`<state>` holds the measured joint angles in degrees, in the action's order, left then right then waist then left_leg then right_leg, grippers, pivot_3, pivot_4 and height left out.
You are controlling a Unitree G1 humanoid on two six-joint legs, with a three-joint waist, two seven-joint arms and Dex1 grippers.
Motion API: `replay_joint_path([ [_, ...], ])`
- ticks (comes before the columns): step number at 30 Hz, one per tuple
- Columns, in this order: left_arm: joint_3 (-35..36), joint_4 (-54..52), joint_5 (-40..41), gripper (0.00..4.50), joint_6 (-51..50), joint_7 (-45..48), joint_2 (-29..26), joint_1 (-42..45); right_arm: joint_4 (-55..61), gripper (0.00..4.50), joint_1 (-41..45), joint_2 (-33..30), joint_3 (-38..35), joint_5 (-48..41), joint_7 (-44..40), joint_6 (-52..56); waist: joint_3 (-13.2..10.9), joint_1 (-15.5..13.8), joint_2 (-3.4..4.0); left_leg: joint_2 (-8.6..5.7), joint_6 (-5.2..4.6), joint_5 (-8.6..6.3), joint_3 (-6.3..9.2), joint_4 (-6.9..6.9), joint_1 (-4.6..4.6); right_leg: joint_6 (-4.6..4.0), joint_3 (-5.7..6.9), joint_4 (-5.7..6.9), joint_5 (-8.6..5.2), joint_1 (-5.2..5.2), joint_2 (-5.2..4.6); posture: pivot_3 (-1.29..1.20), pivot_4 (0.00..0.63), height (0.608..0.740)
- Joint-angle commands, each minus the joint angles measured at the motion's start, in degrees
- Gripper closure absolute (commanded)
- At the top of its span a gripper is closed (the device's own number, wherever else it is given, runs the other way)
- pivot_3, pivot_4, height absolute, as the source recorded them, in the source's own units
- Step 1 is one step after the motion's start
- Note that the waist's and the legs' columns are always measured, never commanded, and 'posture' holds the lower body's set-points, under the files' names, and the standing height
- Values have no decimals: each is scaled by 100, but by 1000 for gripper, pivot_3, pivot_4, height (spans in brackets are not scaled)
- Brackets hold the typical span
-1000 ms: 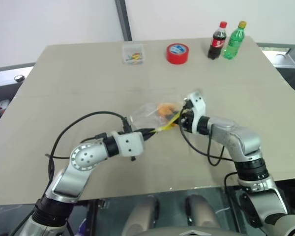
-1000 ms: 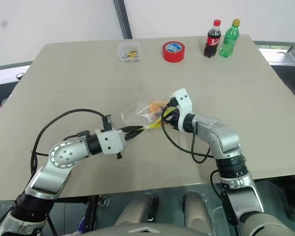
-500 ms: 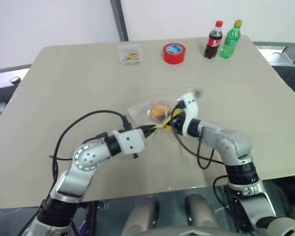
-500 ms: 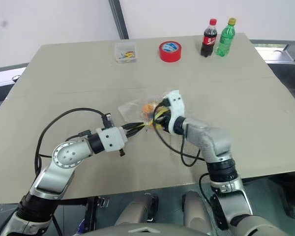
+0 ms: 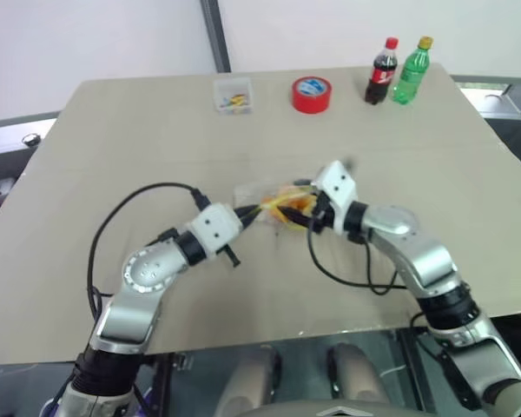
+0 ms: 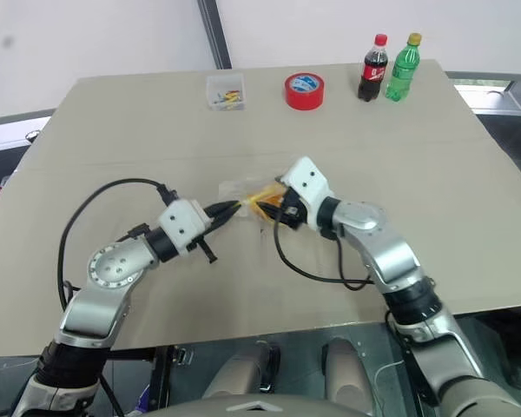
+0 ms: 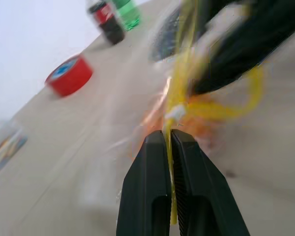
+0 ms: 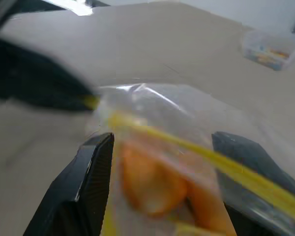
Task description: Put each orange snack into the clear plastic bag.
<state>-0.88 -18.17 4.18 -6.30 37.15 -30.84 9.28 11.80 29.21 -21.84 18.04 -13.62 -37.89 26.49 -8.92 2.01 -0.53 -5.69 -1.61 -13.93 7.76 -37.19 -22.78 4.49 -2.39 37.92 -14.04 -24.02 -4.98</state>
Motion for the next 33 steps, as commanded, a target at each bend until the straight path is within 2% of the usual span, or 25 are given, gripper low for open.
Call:
replay_joint_path([
  [1,255,-30,188,4500,-239,-163,35,148,548,1226,-66,-325,-191,58,-316,-358,0,4,0,-1,0,0,-1,0,0,0,-1,0,0,0,-1,0,150,740],
  [4,226,7,201,4500,-252,-141,1,321,659,1226,-66,-454,-321,32,-283,-155,0,16,-1,1,2,1,-3,0,1,0,-4,1,0,-1,0,0,150,740],
  [9,-97,-91,-107,4500,149,-65,-55,475,276,1226,185,-74,-124,262,31,-4,0,13,-1,2,3,2,-3,0,1,0,-6,2,0,-1,0,0,150,740],
  [14,-317,-119,-494,4500,411,-123,-110,651,-783,1226,647,346,115,862,281,-491,0,-5,-1,-1,3,2,-4,-1,1,-1,-6,1,0,0,-1,0,150,740],
  [19,-407,-179,-857,4500,162,-286,-96,868,-1905,1226,1406,694,327,1420,312,-1315,0,20,-1,-1,4,3,-5,1,1,-1,-7,2,1,-3,1,0,150,740],
  [23,-359,-246,-842,4500,-232,-371,14,925,-1367,1226,1231,383,312,1187,-478,-1408,0,3,-1,0,4,3,-2,2,-2,-1,-5,-5,0,-3,2,0,150,740],
  [25,-310,-243,-828,4500,-418,-422,59,911,-944,1226,1017,206,188,1157,-553,-1335,0,-15,-1,-3,4,2,0,0,-9,0,-2,-9,0,-3,-1,0,150,740],
  [26,-289,-238,-808,4500,-492,-442,79,903,-717,700,894,112,127,1146,-566,-1263,0,-17,-1,-4,3,2,0,-1,-10,0,-2,-10,0,-3,-1,0,150,740],
  [28,-256,-218,-749,4500,-611,-477,131,895,-221,26,603,-85,-3,1152,-530,-1157,0,-16,-1,-3,3,2,0,-2,-9,0,-2,-8,0,-3,-1,0,150,740],
  [33,-128,-125,-495,4500,-721,-423,183,906,592,26,55,-654,-489,1182,-484,-844,0,-17,-2,-1,3,2,0,-3,-4,0,-3,0,0,-2,1,0,150,740],
])
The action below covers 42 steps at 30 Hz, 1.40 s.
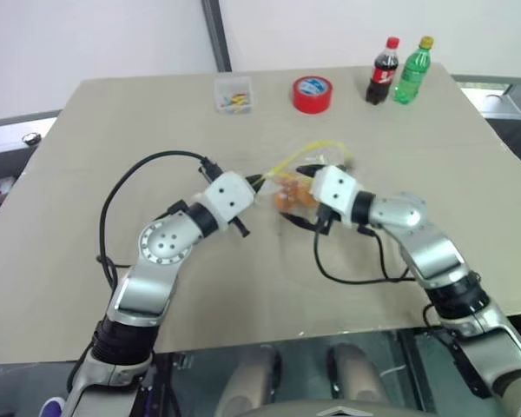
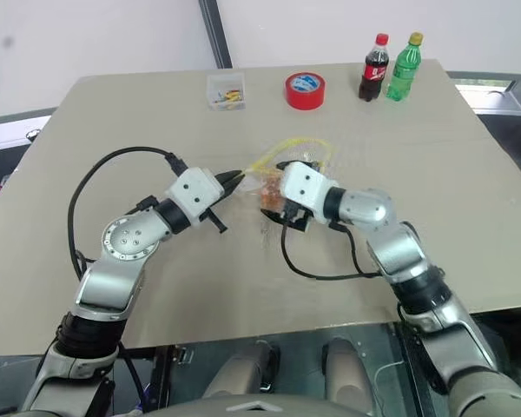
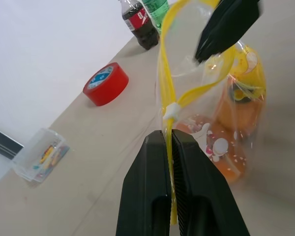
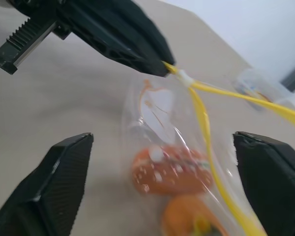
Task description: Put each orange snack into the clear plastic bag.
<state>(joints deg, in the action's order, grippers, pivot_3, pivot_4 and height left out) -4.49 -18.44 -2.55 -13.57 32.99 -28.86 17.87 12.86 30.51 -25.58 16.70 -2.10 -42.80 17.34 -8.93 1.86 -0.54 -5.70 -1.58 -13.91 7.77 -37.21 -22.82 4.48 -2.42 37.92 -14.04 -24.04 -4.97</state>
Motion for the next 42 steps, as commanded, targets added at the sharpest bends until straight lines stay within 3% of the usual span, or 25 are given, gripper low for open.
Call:
replay_joint_path([
  [1,288,-71,293,4500,-3,26,-8,58,296,26,-100,-527,-400,365,167,-122,0,-1,0,-1,0,0,-1,-2,1,0,0,0,0,1,-1,0,150,740],
  [5,367,-53,535,4500,79,210,-72,45,-770,26,105,-1091,-236,1461,808,-1064,1,-14,-2,-2,0,0,-5,-6,5,0,-1,2,0,4,-1,0,150,740],
  [9,389,-137,657,4500,59,297,-133,24,-1765,26,594,-958,-106,1930,1251,-1695,0,41,-2,3,2,1,-15,-2,7,0,-10,4,0,0,2,0,150,740],
  [20,412,-322,702,4500,15,285,-240,-49,-2331,26,1018,-659,-187,1906,1171,-2477,-1,-6,-3,1,1,1,-13,-1,3,0,-9,-5,0,1,0,0,150,740],
  [21,405,-333,702,4500,10,279,-239,-47,-2340,575,1030,-650,-200,1896,1153,-2509,-1,-6,-3,1,1,1,-13,-1,3,0,-10,-4,0,1,0,0,150,740],
  [23,395,-361,705,4500,16,283,-242,-62,-2328,1151,1055,-641,-215,1862,1096,-2568,-1,-2,-3,1,1,1,-12,-1,3,0,-9,-4,0,1,1,0,150,740],
  [24,393,-366,707,4500,19,284,-243,-65,-2321,1719,1066,-641,-222,1835,1050,-2595,-1,4,-3,2,1,1,-12,-1,3,0,-9,-4,0,1,1,0,150,740],
  [26,398,-379,723,4500,31,299,-255,-80,-2282,2386,1066,-648,-238,1776,951,-2616,-1,11,-3,2,1,1,-13,-1,3,0,-10,-3,0,1,1,0,150,740],
  [35,349,-375,730,4500,183,389,-353,-123,-2297,2386,1149,-767,-336,1599,589,-2698,-1,11,-3,2,1,1,-12,-1,3,0,-10,-3,0,1,1,0,150,740],
  [37,343,-380,741,4500,210,393,-365,-140,-2378,2948,1166,-784,-333,1619,584,-2738,-1,11,-3,2,1,1,-12,-1,3,0,-10,-3,0,1,1,0,150,740],
  [40,343,-391,754,4500,225,396,-370,-160,-2418,4218,1176,-792,-347,1636,593,-2772,-1,10,-3,2,1,1,-12,-1,3,0,-10,-3,0,1,1,0,150,740],
  [42,344,-378,761,4500,236,402,-370,-162,-2427,4427,1183,-800,-361,1637,593,-2787,-1,11,-3,2,1,1,-13,-1,3,0,-10,-3,0,1,1,0,150,740],
])
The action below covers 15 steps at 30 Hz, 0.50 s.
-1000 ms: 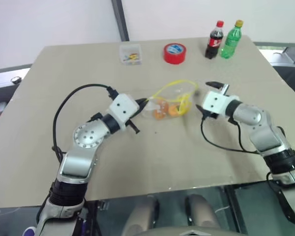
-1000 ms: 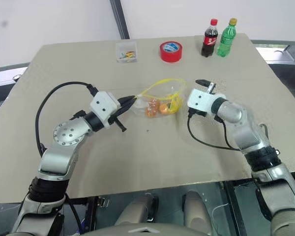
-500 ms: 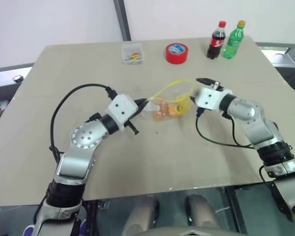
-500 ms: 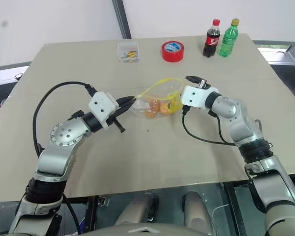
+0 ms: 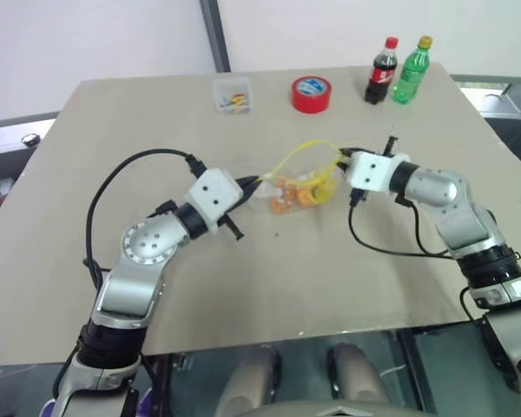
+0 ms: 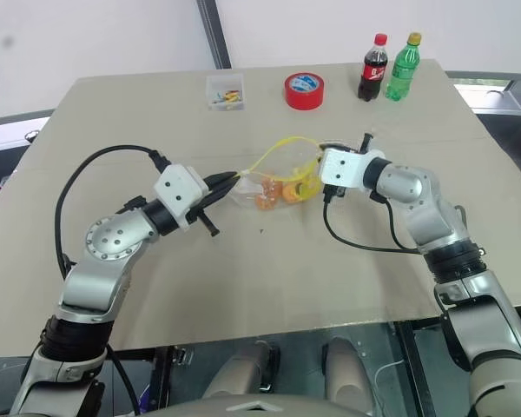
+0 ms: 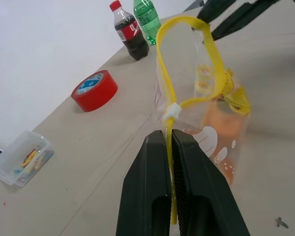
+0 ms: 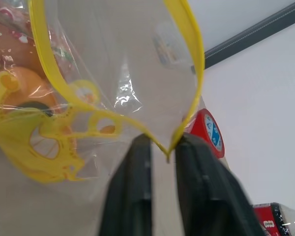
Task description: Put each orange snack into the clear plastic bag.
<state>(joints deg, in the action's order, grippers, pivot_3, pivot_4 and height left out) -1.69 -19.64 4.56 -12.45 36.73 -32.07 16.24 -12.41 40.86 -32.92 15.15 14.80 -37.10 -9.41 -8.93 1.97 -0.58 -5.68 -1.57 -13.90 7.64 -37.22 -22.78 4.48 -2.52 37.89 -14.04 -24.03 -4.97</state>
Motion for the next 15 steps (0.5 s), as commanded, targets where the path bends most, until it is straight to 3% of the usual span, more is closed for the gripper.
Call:
replay_joint_path([
  [1,67,-249,55,4500,131,32,-49,0,104,4427,150,-73,-217,-57,22,-112,0,0,0,0,0,0,0,0,0,0,0,0,0,0,0,0,150,740],
  [7,154,-100,98,4500,119,13,-26,105,150,4427,219,-186,-351,-220,-126,-14,0,-4,0,0,0,0,0,0,0,0,0,0,0,0,0,0,150,740],
  [15,563,932,309,4500,223,90,-211,1115,405,4427,730,-628,-856,-1723,-1799,1182,-4,-1,1,0,-1,0,5,-3,-1,0,6,-1,0,2,0,0,150,740],
])
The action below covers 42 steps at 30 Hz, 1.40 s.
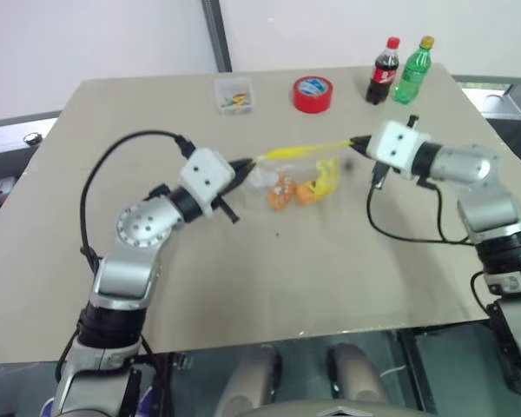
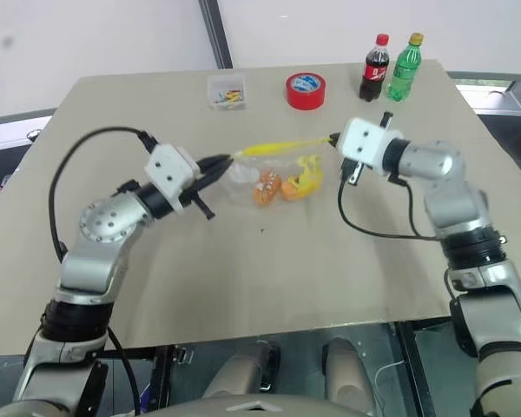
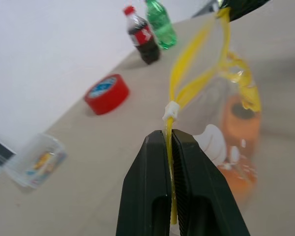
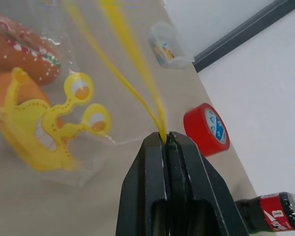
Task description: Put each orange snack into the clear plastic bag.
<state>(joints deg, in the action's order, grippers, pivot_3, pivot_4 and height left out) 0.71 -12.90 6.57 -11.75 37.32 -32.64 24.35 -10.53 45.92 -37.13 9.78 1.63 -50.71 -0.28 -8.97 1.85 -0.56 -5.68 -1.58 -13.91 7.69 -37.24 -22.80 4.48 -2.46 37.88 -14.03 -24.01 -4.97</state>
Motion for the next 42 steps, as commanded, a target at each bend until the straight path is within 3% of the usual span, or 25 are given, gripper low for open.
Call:
replay_joint_path([
  [1,343,377,142,4500,175,54,-178,422,207,4427,283,-265,-339,-481,-552,339,0,15,0,0,0,0,0,2,-2,0,-1,-4,0,-1,0,0,150,740],
  [7,136,1491,55,4500,647,260,-176,1295,-533,4427,761,-343,-286,-757,-1193,468,-1,13,-1,-1,0,0,1,-1,-5,0,2,-3,0,-1,-2,0,150,740],
  [12,-108,2864,-416,4500,1630,181,-237,2254,-1997,4427,1609,-116,-203,-162,-435,-444,-3,27,-1,-3,1,1,-1,-3,-4,0,1,1,0,-3,-2,0,150,740],
  [14,-117,3157,-584,4500,2146,129,-349,2474,-2087,4427,1719,-117,-247,-76,-314,-706,-5,35,-2,-5,1,1,-1,-3,-12,0,1,4,0,-14,-2,0,150,740],
  [16,-120,3094,-620,4500,2587,220,-459,2364,-1794,4427,1554,-128,-316,-183,-402,-758,-5,55,-2,-4,2,1,-4,5,-20,0,-5,-1,0,-27,-3,0,150,740],
  [19,-184,2128,-670,4500,2807,348,-637,1528,-596,4427,653,-243,-278,-192,-445,-529,9,85,-1,-1,1,0,-11,5,-59,0,-4,1,0,-76,-13,0,150,740],
  [26,-410,-16,-597,4500,2272,466,-610,-770,2337,4427,-1633,52,-101,-420,-95,1087,3,52,2,-5,0,1,-9,-31,-140,0,-6,35,1,-149,-13,0,150,740],
  [30,-227,-281,-618,4500,2313,603,-850,-1496,2858,3183,-2136,147,-4,-231,128,1343,0,24,4,-4,-7,-3,-21,-29,-75,0,-17,60,0,-104,-8,0,150,740],
  [35,-40,-80,-498,4500,2333,752,-1071,-1660,2679,1064,-2256,481,331,327,683,1110,-6,-22,8,2,-27,-17,-4,-12,48,-2,8,34,-1,30,-2,0,150,740],
  [42,284,-180,345,4500,1679,883,-937,-1833,1434,1064,-1903,804,936,1336,1388,190,-4,-5,5,0,-5,-4,-10,2,58,-1,1,9,0,42,-4,0,150,740],
])
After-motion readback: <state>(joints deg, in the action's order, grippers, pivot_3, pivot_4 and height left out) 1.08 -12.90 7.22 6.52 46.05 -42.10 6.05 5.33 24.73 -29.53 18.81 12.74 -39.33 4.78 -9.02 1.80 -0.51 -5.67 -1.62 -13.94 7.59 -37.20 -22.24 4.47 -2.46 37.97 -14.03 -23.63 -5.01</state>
